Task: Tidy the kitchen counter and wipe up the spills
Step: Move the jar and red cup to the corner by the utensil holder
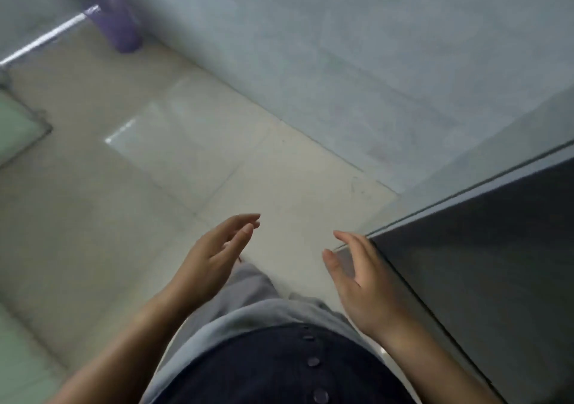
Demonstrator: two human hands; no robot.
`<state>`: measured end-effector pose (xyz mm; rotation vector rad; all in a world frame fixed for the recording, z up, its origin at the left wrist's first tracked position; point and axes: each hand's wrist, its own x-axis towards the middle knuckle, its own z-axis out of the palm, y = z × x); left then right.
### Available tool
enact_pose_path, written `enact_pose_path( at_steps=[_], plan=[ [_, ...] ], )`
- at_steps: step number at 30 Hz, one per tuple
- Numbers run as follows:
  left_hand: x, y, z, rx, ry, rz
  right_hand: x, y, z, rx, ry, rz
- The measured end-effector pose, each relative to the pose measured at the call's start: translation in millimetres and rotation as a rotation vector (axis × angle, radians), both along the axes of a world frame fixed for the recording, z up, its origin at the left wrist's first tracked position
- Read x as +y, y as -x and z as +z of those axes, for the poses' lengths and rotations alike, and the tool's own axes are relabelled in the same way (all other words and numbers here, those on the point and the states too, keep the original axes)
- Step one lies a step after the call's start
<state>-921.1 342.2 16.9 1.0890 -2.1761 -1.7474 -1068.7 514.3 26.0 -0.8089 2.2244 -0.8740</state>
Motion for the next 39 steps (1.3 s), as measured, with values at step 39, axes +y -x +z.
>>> enact_pose_path(
  at_steps=[39],
  plan=[
    [-394.6,-414.8,1.7,0.158,-0.11,1.506,-691.4,-363.9,15.6,-0.23,0.041,1.272]
  ],
)
